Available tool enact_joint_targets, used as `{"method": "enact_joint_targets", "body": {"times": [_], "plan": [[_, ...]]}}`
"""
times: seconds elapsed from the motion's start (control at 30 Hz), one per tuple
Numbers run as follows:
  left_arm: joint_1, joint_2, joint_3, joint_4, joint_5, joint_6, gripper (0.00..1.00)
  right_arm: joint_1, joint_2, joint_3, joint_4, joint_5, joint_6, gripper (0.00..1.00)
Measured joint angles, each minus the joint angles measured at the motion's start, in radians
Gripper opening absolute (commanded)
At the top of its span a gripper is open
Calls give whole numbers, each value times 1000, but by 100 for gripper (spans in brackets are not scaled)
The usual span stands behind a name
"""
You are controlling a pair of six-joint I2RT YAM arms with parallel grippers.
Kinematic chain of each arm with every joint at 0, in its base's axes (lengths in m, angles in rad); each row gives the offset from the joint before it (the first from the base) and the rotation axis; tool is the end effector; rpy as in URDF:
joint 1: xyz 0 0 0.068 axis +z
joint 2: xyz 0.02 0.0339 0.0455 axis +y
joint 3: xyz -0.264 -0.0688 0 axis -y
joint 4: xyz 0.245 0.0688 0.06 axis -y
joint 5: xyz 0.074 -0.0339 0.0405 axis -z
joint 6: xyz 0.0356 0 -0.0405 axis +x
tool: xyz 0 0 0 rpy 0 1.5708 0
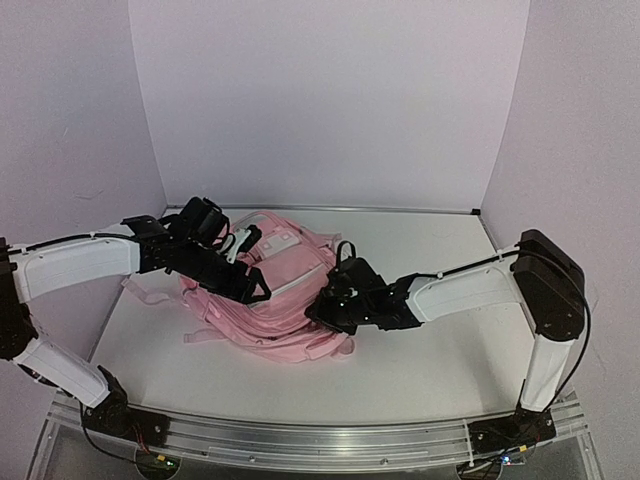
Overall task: Pack the student bag
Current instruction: Zip the student bag at the center of the board.
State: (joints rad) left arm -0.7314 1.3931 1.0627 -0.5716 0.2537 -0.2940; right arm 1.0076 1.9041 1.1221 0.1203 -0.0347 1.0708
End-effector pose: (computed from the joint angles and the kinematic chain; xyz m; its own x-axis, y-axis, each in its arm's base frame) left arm 0.2112 -0.2015 0.2655 -0.7798 0.3229 -0.5364 0.5604 0.7419 -0.3681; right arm 0.2173 0.3464 0.1656 -0.9117 0.1989 -0.3595 -0.1242 0.7007 0.7026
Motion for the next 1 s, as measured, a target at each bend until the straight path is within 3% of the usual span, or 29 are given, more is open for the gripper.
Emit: {"method": "enact_joint_targets", "body": {"times": [0.13, 0.37, 0.67, 0.9, 1.0], "plan": [[-34, 1, 2, 7, -30, 43, 77, -2, -11, 0, 16, 11, 27, 0], [-73, 1, 14, 64, -94, 117, 83, -3, -113, -1, 20, 43, 33, 0], [-159, 23, 54, 135, -185, 190, 86, -4, -117, 0, 18, 41, 33, 0], [-196, 105, 69, 116, -293, 194, 70, -4, -118, 0, 18, 47, 33, 0], [-196, 121, 69, 94, -331, 185, 69, -4, -119, 0, 19, 49, 33, 0]]}}
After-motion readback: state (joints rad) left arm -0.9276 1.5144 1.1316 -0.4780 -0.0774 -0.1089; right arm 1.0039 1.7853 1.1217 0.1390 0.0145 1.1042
